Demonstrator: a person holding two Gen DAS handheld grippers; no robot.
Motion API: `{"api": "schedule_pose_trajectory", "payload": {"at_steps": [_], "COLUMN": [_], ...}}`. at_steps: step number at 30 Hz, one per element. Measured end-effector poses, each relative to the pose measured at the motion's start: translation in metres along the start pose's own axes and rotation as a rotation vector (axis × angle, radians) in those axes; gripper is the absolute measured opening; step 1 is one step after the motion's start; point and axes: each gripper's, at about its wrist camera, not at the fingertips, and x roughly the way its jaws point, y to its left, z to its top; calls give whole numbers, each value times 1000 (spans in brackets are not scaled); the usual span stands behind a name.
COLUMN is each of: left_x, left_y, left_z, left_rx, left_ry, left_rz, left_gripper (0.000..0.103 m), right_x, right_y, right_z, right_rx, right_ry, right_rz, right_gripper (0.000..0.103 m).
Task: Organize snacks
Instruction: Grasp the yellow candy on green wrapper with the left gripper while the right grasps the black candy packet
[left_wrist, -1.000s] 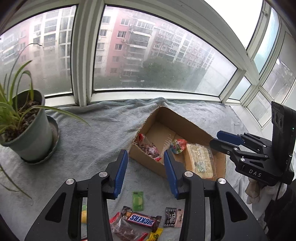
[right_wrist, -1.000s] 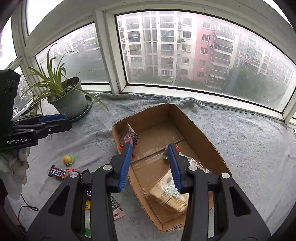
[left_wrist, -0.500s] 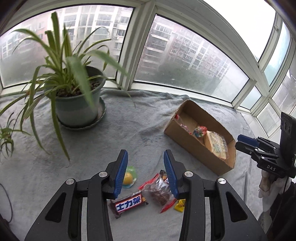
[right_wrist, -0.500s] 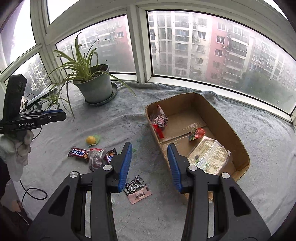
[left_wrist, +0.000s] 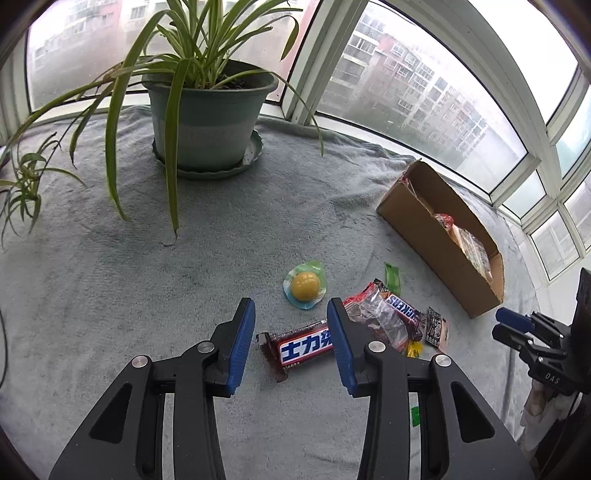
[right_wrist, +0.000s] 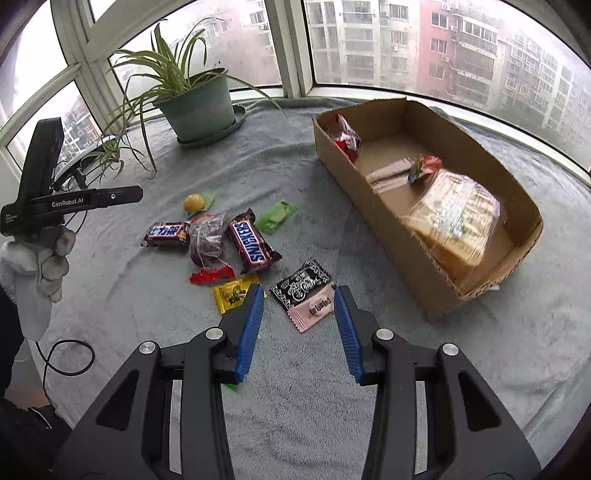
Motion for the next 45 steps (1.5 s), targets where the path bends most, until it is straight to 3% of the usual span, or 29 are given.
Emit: {"api": "schedule_pose_trajectory", "payload": {"at_steps": [10,11,12,14,22,32,37,43,45], "left_x": [20,22,23,27,52,73,77,80,79], "left_y": [1,1,1,0,-8,-20,-22,-19,-18], "left_z": [0,0,0,1,8,12,10,8,8], "left_rx": [21,26,32,45,119,203,224,238,231], "left_ry": [35,38,43,53,98,98,100,106,105], "left_rz": [-6,-8,-12,-12,-16,-2,6,10,5], "left_gripper": [39,39,39,39,39,38,33,26,25], "right_x": [33,35,37,41,62,80,80,83,82], "right_y": [1,3,4,8,16,13,6,6,4], "right_z": [3,6,9,13,23,19,23,25,26], "right_rx": [-57,-76,-96,-140,-246,-266,-257,-292,-282], "right_ry": [53,56,59,57,98,155,152,172,174], "right_rz": [14,15,12,4,0,15,15,11,22], "right_gripper": [41,45,58,72,72,69,69,58,48]}}
